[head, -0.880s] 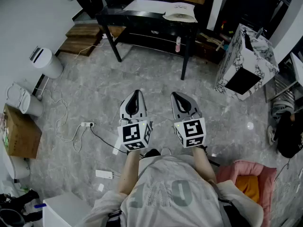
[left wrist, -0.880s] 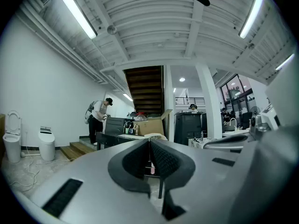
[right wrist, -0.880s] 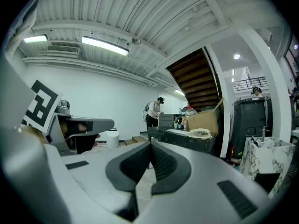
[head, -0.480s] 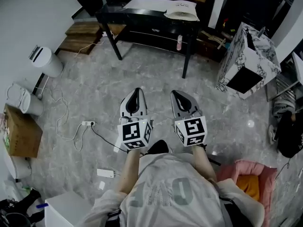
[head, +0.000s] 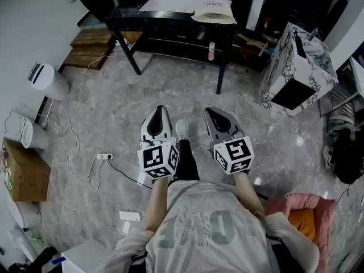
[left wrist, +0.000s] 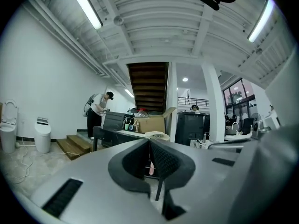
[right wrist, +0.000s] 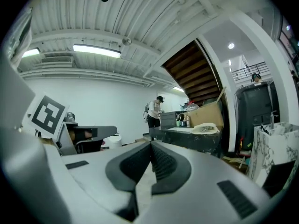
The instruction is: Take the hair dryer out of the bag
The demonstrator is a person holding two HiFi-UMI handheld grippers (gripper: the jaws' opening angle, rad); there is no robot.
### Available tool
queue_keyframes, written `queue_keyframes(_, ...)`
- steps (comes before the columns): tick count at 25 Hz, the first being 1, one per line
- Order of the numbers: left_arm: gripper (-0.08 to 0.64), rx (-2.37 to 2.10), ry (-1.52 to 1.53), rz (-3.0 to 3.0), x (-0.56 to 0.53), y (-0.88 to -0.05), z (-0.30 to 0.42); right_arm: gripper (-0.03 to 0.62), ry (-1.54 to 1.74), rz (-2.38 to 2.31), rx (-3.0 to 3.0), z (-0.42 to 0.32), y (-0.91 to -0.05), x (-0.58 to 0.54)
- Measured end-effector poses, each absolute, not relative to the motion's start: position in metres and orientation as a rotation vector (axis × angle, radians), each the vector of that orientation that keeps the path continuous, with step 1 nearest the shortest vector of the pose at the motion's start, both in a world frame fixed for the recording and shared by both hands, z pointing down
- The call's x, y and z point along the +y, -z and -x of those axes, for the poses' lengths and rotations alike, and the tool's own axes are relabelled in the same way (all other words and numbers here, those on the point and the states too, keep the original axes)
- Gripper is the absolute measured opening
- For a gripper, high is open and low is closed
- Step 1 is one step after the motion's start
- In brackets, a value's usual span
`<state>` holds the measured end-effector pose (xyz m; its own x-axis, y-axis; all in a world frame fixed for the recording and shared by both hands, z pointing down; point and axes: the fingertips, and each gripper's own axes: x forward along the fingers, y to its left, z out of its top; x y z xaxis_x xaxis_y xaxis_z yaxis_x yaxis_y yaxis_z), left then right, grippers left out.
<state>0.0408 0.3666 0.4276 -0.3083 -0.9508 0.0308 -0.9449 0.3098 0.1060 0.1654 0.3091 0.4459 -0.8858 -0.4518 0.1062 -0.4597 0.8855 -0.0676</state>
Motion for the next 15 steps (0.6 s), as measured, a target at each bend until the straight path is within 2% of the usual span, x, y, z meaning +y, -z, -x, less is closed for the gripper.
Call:
queue_keyframes(6,0.031,-2.436,0.161,-1.883,0.284,-0.422,-0.002,0.029,-0.009,-0.779,-3.005,-0.123,-0.428,0.230)
queue_keyframes(15,0.031,-2.417,0.166,-1.968,0.119,-0.381,0.119,0.031,-0.017,-0.859,-2.970,0.002,-0.404,0.081)
